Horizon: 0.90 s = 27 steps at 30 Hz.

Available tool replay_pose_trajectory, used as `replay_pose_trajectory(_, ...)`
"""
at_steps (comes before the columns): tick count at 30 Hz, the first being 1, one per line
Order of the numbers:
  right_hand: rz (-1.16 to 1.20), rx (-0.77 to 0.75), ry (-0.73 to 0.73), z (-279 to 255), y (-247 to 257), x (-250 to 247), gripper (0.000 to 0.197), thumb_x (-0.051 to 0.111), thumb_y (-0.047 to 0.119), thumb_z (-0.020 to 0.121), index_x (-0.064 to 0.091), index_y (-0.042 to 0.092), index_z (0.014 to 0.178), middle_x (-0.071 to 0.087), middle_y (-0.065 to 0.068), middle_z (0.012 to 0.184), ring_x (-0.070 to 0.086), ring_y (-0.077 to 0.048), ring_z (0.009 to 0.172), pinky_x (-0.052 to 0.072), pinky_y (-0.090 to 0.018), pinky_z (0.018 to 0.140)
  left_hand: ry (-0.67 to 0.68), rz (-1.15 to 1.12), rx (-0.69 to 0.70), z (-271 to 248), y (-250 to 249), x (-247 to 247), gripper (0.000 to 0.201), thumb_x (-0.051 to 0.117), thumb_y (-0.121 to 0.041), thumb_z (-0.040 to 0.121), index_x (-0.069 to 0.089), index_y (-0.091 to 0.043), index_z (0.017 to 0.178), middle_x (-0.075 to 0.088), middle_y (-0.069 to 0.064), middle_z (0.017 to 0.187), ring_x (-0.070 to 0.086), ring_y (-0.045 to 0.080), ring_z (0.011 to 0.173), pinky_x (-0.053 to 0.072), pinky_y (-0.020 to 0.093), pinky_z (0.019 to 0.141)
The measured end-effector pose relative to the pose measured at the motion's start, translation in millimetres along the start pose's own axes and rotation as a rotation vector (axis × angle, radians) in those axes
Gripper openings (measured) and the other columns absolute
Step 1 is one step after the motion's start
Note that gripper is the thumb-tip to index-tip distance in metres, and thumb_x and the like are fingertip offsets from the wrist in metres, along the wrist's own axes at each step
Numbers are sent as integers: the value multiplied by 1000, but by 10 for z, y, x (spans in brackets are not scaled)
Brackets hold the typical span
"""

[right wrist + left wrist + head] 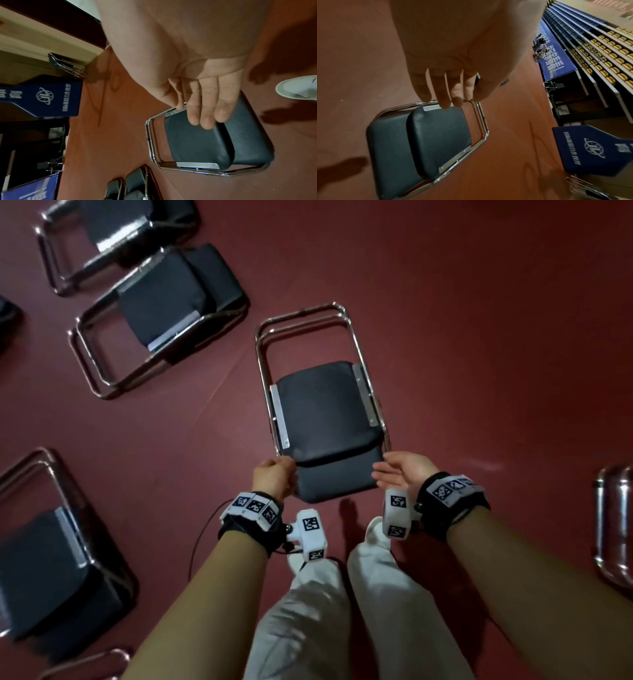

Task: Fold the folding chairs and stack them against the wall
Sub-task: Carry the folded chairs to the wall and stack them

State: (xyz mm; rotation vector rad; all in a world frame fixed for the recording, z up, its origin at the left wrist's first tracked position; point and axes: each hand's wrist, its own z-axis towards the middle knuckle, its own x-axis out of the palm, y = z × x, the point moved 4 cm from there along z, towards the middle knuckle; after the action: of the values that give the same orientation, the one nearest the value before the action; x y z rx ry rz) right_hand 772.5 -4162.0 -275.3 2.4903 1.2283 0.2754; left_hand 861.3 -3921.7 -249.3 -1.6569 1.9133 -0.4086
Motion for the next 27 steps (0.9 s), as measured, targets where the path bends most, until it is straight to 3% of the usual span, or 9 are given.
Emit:
replay_pose_trajectory(3,-42,38,30,484,-278,75,16,43,14,104,50,9,118,65,-12,93,65,-27,80,54,-37,74,-50,27,-28,427,380,47,13,57,-9,97,54,-16,86,60,11,85,54,18,58,39,16,39)
replay_pose_trajectory(6,-61,48,14,1001,-583,122,18,44,16,103,53,10,118,66,-10,93,67,-25,80,55,-34,69,-59,22,-67,870,786,96,12,57,-13,97,56,-18,86,62,2,84,55,18,72,41,25,62)
replay_pose_trajectory(10,-65,85,11,1651,-1013,189,47,43,16,100,44,-15,135,64,-12,87,64,-28,76,52,-31,70,-74,79,-55,1511,1305,123,16,55,-11,95,58,-20,83,61,-1,79,53,16,70,35,28,64)
replay_pose_trajectory(12,-52,96,16,1962,-1211,246,50,41,15,101,37,-14,142,62,-31,122,63,-45,107,51,-42,98,-85,111,-46,1866,1558,142,18,55,-8,94,59,-22,83,62,-1,81,53,15,69,36,27,61)
replay_pose_trajectory(14,-41,64,-5,2309,-1407,315,45,38,13,103,39,-7,143,53,-32,136,61,-41,112,51,-45,98,-91,114,-42,2229,1821,169,20,54,-4,93,60,-21,85,62,-2,81,53,13,68,38,27,59)
replay_pose_trajectory(16,-47,45,-28,2687,-1629,388,39,37,11,102,45,5,140,65,-17,114,65,-29,100,55,-41,89,-91,118,-34,2578,2074,187,16,54,-3,93,61,-17,95,61,-2,81,54,12,69,38,27,58)
replay_pose_trajectory(19,-53,42,-22,3249,-1940,488,40,36,8,100,47,3,139,49,-4,76,66,-24,103,40,-48,111,-97,106,-22,3091,2427,217,20,54,-4,92,61,-17,105,59,-2,80,52,11,68,38,24,61)
replay_pose_trajectory(23,-42,11,-26,3814,-2211,609,32,38,4,96,55,23,116,45,-1,70,42,-16,59,44,-27,66,-128,125,26,3662,2757,291,20,55,-3,90,60,-17,103,61,0,82,55,13,68,47,28,67)
replay_pose_trajectory(27,-43,-111,-134,4253,-2394,568,32,40,2,92,59,27,94,52,-3,71,42,-15,51,39,-25,49,-197,133,72,4138,3059,323,30,62,-12,74,61,-19,103,69,10,106,66,29,96,56,41,93)
